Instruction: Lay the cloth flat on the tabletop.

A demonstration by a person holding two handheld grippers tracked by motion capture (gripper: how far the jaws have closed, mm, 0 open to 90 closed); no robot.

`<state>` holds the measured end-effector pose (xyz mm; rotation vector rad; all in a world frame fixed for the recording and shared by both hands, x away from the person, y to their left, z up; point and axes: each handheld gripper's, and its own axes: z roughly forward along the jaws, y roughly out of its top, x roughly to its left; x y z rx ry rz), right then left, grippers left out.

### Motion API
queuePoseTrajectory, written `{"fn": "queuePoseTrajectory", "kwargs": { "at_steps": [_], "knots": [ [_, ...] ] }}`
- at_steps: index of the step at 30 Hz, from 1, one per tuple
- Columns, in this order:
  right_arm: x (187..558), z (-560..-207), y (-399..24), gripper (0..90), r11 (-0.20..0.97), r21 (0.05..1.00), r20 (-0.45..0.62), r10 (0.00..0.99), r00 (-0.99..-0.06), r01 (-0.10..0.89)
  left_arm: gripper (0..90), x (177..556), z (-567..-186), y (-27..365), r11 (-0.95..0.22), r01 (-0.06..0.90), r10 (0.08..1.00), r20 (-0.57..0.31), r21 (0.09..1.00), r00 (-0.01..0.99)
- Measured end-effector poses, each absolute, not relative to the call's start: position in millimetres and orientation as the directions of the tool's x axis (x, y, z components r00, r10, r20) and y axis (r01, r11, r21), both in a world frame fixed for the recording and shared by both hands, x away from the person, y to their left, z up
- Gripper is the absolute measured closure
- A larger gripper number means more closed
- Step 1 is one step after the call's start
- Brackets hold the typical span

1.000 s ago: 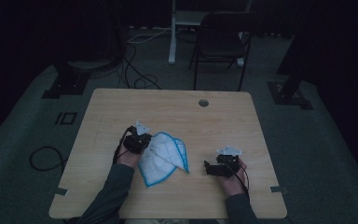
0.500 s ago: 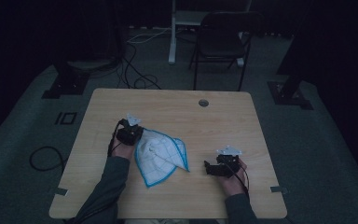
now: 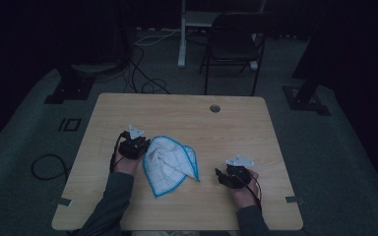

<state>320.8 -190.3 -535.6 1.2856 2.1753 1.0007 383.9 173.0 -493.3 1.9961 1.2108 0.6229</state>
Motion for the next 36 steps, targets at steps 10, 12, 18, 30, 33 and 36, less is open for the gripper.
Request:
{"fn": "queuePoseTrajectory", "kwargs": {
  "at_steps": [10,12,18,30,33,36],
  "knots": [
    [300.4,-524.1,-169.2,55.0,0.330,0.797,0.028,0.816,-0.577,0.505,73.0,351.2,-502.6,152.7,-0.311,0.545,0.855,-0.020,0.778,0.518],
    [297.5,-524.7,-165.0,56.5,0.337,0.795,0.046,0.796,-0.604,0.505,72.7,345.8,-502.3,149.0,-0.316,0.536,0.847,-0.023,0.783,0.532],
    [290.8,-526.9,-148.1,62.5,0.377,0.793,0.051,0.742,-0.668,0.479,71.6,330.2,-506.0,136.5,-0.341,0.526,0.820,-0.027,0.779,0.572],
    [295.6,-532.9,-132.4,72.5,0.454,0.762,0.010,0.705,-0.709,0.462,71.6,305.2,-532.1,101.6,-0.410,0.534,0.763,-0.042,0.739,0.645],
    [298.0,-532.8,-132.1,80.4,0.463,0.756,0.007,0.701,-0.713,0.463,71.6,300.6,-537.4,93.7,-0.434,0.529,0.749,-0.034,0.729,0.662],
    [298.4,-531.8,-132.3,86.9,0.472,0.752,0.003,0.696,-0.718,0.460,71.6,297.4,-540.8,89.1,-0.450,0.521,0.745,-0.017,0.725,0.667]
  ]
}}
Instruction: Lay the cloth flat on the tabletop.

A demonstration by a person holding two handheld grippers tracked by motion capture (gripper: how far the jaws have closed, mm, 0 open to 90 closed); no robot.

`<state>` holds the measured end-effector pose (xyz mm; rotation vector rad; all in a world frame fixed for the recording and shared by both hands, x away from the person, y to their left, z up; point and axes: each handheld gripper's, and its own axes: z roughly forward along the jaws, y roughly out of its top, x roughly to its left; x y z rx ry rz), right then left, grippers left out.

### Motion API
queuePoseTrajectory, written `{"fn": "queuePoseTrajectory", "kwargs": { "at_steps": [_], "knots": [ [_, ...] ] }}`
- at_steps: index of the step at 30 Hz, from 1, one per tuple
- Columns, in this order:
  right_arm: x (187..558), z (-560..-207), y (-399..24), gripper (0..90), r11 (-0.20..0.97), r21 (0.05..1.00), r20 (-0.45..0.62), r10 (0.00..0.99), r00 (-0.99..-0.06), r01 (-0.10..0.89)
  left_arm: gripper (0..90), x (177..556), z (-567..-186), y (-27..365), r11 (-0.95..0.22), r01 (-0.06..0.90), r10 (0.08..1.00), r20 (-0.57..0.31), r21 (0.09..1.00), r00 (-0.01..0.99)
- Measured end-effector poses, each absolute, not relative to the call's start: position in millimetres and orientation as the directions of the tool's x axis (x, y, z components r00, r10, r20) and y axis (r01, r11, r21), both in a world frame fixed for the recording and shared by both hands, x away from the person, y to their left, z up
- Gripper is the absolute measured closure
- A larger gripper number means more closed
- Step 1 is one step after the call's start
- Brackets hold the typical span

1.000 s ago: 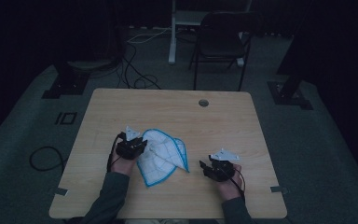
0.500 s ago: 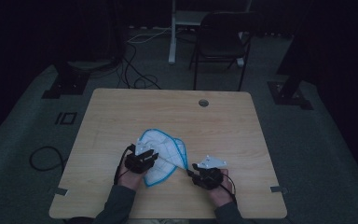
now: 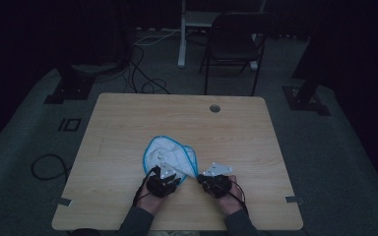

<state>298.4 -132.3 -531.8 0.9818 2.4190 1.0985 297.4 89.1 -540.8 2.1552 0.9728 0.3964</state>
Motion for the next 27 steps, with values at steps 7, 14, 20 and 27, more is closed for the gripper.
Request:
{"fn": "queuePoseTrajectory", "kwargs": {
  "at_steps": [7,14,20,27],
  "knots": [
    [299.4,-526.0,-134.5,88.8,0.460,0.769,-0.015,0.708,-0.706,0.445,72.1,296.7,-540.9,90.5,-0.450,0.522,0.743,-0.021,0.724,0.669],
    [302.0,-518.1,-140.4,88.9,0.439,0.784,-0.022,0.726,-0.688,0.439,72.3,294.4,-540.9,96.4,-0.449,0.523,0.740,-0.027,0.725,0.672],
    [304.8,-511.8,-146.9,89.0,0.429,0.794,-0.032,0.737,-0.675,0.431,72.2,290.3,-540.8,106.1,-0.459,0.516,0.737,-0.013,0.723,0.675],
    [304.6,-505.7,-150.5,89.1,0.430,0.801,-0.047,0.739,-0.672,0.417,71.7,286.5,-540.3,117.1,-0.470,0.509,0.744,0.014,0.721,0.668]
  ]
}}
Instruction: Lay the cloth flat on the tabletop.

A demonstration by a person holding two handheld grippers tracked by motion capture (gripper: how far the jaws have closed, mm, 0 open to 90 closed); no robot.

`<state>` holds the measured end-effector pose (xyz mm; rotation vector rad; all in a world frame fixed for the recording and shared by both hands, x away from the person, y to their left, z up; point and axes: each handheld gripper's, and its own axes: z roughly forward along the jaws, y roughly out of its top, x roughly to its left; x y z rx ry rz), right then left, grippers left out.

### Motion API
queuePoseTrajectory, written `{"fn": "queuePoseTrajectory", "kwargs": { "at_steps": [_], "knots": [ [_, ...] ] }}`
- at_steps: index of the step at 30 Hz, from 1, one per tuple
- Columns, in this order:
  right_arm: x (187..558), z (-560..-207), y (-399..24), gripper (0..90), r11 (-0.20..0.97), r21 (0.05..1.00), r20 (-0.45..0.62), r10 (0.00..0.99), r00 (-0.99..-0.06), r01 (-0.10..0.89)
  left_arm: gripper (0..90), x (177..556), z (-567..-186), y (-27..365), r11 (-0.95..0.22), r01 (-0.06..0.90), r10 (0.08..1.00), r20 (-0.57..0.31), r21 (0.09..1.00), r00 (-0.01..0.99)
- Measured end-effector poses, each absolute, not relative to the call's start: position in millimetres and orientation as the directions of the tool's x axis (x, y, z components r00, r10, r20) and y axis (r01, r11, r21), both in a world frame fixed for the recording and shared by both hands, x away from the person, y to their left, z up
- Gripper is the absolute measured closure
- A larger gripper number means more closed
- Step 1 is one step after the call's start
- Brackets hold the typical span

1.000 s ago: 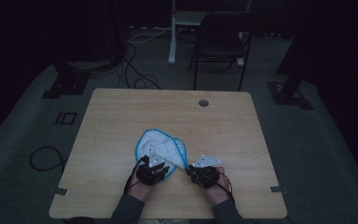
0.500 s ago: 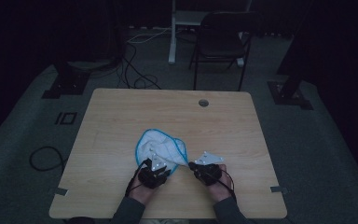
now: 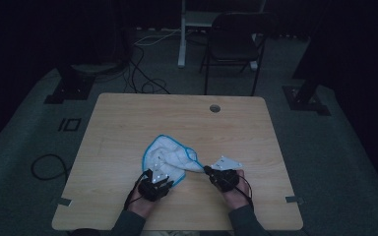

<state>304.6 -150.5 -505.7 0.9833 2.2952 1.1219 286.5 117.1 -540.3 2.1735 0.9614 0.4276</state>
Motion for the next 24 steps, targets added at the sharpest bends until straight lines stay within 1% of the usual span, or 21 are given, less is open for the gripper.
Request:
{"fn": "queuePoseTrajectory", "kwargs": {
  "at_steps": [10,17,24],
  "knots": [
    [307.9,-496.7,-157.0,89.1,0.412,0.812,-0.052,0.756,-0.653,0.413,71.4,283.2,-539.9,143.5,-0.473,0.506,0.766,0.053,0.721,0.641],
    [311.1,-487.0,-162.7,89.2,0.408,0.821,-0.071,0.767,-0.638,0.399,71.7,287.4,-537.7,158.3,-0.478,0.522,0.785,0.077,0.707,0.614],
    [316.3,-479.3,-178.0,89.3,0.388,0.828,-0.078,0.794,-0.603,0.405,71.7,297.1,-535.6,173.1,-0.472,0.546,0.799,0.075,0.692,0.597]
  ]
}}
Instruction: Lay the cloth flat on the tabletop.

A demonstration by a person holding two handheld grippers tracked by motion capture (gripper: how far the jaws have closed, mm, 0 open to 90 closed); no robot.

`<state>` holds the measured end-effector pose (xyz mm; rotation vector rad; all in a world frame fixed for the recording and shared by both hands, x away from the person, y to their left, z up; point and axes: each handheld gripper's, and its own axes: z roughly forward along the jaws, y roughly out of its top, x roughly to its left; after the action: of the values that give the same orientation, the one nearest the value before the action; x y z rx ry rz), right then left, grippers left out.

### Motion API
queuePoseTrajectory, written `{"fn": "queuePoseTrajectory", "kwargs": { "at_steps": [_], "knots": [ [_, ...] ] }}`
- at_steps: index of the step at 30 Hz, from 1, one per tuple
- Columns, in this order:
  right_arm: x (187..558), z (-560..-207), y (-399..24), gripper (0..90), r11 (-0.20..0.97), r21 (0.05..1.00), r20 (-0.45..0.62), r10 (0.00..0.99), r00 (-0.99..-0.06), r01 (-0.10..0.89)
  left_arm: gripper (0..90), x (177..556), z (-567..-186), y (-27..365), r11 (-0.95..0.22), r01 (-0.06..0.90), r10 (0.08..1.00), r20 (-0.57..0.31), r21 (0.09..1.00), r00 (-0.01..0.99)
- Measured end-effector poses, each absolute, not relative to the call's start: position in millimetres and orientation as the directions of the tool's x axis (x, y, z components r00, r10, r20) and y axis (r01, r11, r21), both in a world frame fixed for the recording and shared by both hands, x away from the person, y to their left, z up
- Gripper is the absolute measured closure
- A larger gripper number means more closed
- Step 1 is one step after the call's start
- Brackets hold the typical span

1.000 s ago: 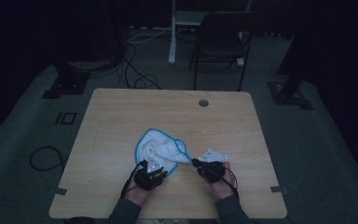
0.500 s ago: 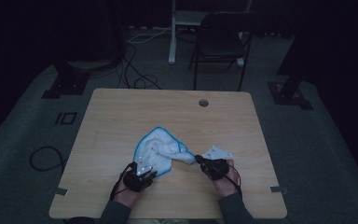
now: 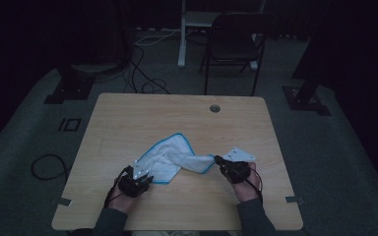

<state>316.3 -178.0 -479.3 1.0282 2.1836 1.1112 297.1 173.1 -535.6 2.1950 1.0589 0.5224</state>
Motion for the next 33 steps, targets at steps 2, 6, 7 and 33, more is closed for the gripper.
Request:
{"fn": "queuePoseTrajectory", "kwargs": {
  "at_steps": [2,6,7,33],
  "knots": [
    [317.5,-477.7,-182.4,89.3,0.382,0.829,-0.079,0.803,-0.591,0.408,71.5,302.2,-534.1,178.0,-0.473,0.559,0.793,0.054,0.681,0.607],
    [320.1,-474.5,-191.0,89.4,0.371,0.832,-0.081,0.817,-0.571,0.413,71.5,309.7,-531.2,183.0,-0.509,0.556,0.789,0.096,0.657,0.607],
    [320.6,-474.1,-192.5,89.4,0.370,0.832,-0.083,0.819,-0.568,0.412,71.5,311.9,-531.0,185.1,-0.512,0.556,0.790,0.105,0.655,0.604],
    [338.3,-481.6,-211.5,89.6,0.346,0.810,-0.095,0.874,-0.476,0.474,72.6,315.8,-517.0,178.3,-0.527,0.529,0.787,0.147,0.665,0.599]
  ]
}}
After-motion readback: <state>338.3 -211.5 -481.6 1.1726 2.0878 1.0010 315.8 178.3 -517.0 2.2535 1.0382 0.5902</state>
